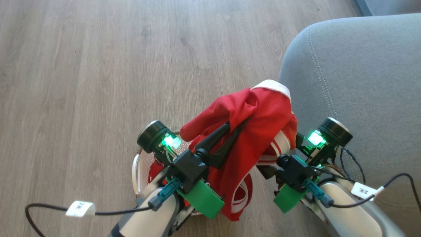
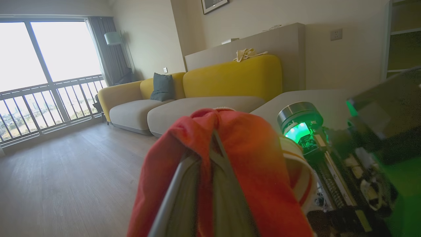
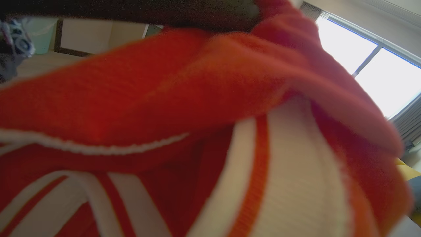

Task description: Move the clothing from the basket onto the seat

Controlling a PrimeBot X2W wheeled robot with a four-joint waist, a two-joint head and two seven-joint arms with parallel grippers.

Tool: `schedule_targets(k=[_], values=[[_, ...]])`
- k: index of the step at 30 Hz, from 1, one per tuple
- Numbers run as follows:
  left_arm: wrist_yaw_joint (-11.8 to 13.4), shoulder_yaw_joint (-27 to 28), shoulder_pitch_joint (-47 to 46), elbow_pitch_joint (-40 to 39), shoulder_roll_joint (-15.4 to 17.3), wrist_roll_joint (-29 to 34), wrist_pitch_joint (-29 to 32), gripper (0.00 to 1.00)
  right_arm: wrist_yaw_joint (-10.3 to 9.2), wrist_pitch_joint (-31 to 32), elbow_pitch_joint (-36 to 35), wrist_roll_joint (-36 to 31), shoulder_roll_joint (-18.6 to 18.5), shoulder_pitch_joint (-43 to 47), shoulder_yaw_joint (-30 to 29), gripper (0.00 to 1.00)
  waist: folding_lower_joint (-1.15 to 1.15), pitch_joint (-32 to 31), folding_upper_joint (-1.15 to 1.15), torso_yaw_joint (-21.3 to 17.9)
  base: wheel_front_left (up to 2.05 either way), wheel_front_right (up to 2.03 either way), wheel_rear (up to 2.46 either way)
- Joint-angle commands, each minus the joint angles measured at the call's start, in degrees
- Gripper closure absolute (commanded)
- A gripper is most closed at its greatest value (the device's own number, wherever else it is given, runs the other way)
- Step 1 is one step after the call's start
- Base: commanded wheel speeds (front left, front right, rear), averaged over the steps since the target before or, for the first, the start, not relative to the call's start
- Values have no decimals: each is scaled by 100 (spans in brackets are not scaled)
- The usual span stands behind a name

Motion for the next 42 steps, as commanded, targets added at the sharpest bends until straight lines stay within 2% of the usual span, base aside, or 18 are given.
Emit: schedule_targets(k=[1, 7, 8, 9, 10, 23, 24, 25, 26, 27, 28, 42], values=[[-5, 137, -293, -218, 25, -64, -29, 100, -2, -14, -122, 50, 34, -167, 94, 0, 0, -15, 0, 14, 0, 0, 0], [-5, -11, -309, -191, 28, -124, -29, 100, -2, -14, -53, 162, 264, -177, 111, 0, 0, -82, 0, 103, 0, 0, 0], [-5, -32, -307, -189, 31, -132, -29, 100, -2, -14, -42, 203, 315, -157, 77, 5, 0, -94, 0, 121, 0, 0, 0], [-5, -49, -301, -188, 34, -140, -29, 100, -2, -14, -68, 237, 378, -143, 4, 65, 0, -103, 0, 135, 0, 0, 0], [-5, -61, -295, -192, 41, -146, -29, 100, -2, -14, -99, 288, 455, -113, -113, 100, 0, -108, 0, 148, 0, 0, 0], [-5, -98, -213, -191, 97, -170, -29, 100, -2, -14, -344, 745, 868, 167, -696, 100, 0, -132, 0, 158, 0, 0, 0], [-5, -81, -213, -199, 92, -171, -29, 91, -2, -14, -358, 778, 897, 179, -771, 100, 0, -131, 0, 153, 0, 0, 0], [-5, -63, -216, -217, 87, -160, -29, 64, -2, -14, -375, 820, 928, 190, -843, 100, 0, -131, 0, 150, 0, 0, 0], [-5, -48, -216, -234, 82, -146, -29, 25, -2, -14, -395, 849, 950, 196, -899, 100, 0, -130, 0, 148, 0, 0, 0], [-5, -48, -216, -234, 82, -146, -29, 25, -2, -14, -395, 849, 950, 196, -899, 100, 0, -130, 0, 148, 0, 0, 0], [-5, -29, -209, -250, 76, -126, -29, 0, -2, -14, -437, 898, 994, 213, -1004, 100, 0, -132, 0, 143, 0, 0, 0], [-5, 100, -101, -146, 74, -53, -29, 0, -2, -14, -710, 1208, 1234, 315, -1688, 100, 0, -165, 0, 157, 0, 0, 0]])
